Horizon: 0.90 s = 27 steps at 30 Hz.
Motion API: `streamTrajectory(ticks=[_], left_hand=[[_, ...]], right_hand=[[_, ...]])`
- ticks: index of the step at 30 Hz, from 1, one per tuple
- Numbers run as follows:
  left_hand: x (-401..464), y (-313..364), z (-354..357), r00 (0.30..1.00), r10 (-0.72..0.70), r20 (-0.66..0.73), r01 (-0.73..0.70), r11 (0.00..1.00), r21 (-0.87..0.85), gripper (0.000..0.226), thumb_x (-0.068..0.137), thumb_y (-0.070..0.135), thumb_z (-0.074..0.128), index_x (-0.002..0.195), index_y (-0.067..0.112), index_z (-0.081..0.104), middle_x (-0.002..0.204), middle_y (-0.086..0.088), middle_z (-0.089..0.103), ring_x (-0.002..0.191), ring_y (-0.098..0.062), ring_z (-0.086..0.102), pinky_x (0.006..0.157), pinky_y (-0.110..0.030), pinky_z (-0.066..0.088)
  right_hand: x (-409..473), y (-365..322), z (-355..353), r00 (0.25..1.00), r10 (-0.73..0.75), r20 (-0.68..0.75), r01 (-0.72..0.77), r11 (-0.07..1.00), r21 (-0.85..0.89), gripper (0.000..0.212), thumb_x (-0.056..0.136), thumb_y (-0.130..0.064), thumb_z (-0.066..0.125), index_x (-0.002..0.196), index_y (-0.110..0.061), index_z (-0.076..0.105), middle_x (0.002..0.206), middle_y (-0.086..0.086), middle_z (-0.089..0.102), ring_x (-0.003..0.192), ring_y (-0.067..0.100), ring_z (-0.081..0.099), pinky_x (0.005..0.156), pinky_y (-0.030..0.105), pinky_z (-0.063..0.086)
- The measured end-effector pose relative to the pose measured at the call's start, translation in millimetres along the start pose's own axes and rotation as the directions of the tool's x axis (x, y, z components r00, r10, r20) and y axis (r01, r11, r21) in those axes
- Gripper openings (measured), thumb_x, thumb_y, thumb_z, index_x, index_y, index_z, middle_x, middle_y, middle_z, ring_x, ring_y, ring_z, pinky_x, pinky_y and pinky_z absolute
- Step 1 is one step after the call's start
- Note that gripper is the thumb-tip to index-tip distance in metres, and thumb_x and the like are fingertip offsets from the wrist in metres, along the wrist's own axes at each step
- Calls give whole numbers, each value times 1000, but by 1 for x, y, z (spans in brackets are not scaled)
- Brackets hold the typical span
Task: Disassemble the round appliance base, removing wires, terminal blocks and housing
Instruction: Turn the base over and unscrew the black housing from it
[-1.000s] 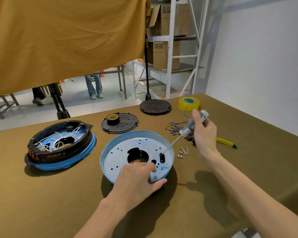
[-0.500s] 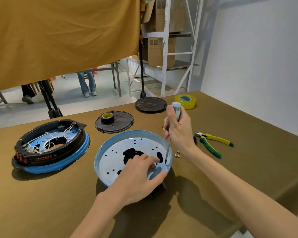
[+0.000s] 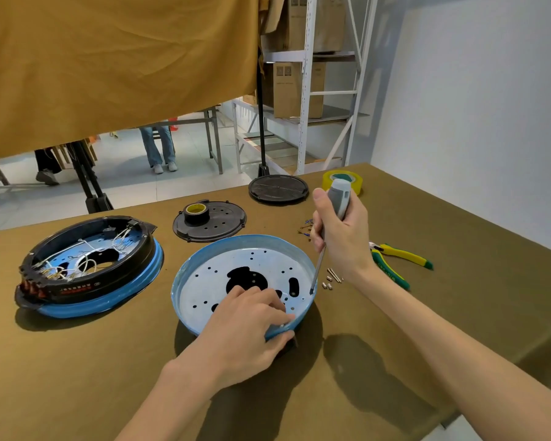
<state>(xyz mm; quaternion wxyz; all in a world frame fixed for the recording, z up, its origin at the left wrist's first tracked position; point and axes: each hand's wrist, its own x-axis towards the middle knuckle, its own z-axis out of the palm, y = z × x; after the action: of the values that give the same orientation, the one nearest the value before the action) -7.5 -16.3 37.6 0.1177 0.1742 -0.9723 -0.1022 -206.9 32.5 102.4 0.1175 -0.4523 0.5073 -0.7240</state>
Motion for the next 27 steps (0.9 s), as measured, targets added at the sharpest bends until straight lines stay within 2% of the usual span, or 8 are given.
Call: streamTrajectory(ticks=[3,6,9,12,19,24,25,27], left_hand=[[-5,-10,-11,1000,17,15,-17,1000,-21,30,100,50,58,127,45,68,129,29,59,109,8,44,98,-19,30],[-13,-23,-24,999,-3,37,6,996,-89,24,99,47,62,122,48,70,131,39,57,114,25,34,99,-12,23],[-22,-32,-31,999,-40,21,43,986,-163,20,98,41,66,114,49,74,119,48,57,116,21,43,106,-15,20],[-30,-36,-32,996,-87,-18,82,982,-170,19,95,43,70,110,52,74,111,47,60,117,18,46,117,-20,9],[-43,-42,-40,909,-185,-373,91,962,-256,29,84,34,81,106,50,71,110,33,67,122,8,53,122,-39,19],[-50,-27,-27,499,-321,-805,50,938,-343,17,94,31,65,107,24,72,107,9,66,110,-12,58,100,-30,42],[-51,-23,-21,456,-322,-830,38,939,-343,17,92,28,63,105,21,71,102,7,65,102,-12,58,92,-28,44],[-52,-17,-9,497,-325,-805,2,928,-373,11,90,23,64,100,21,68,94,7,64,91,-13,61,79,-26,49]], right_hand=[[3,-15,-2,990,-133,38,133,991,-1,27,101,-33,62,93,-9,51,61,5,50,41,22,46,40,29,40],[11,-23,-6,961,-169,218,221,945,-241,20,95,-32,69,88,-16,61,68,2,55,56,23,50,51,31,41],[-4,-14,-13,758,214,616,168,849,-501,24,89,-37,76,83,-17,66,74,7,61,63,21,54,59,34,44],[-26,1,-19,616,379,691,268,724,-636,43,82,-57,74,76,-15,66,67,7,60,59,22,53,55,42,41],[-32,0,-10,666,152,731,578,515,-633,31,82,-56,75,79,-26,68,75,-12,64,70,10,56,65,37,50],[-16,-5,-2,773,149,617,289,783,-551,22,79,-46,82,79,-28,69,76,-10,65,72,11,60,64,35,52],[-12,-6,0,785,168,596,211,833,-512,19,79,-43,83,80,-29,70,75,-10,66,70,10,61,62,32,52],[-5,-9,4,815,177,551,112,886,-450,16,79,-39,86,78,-31,72,70,-16,66,64,5,60,56,17,44]])
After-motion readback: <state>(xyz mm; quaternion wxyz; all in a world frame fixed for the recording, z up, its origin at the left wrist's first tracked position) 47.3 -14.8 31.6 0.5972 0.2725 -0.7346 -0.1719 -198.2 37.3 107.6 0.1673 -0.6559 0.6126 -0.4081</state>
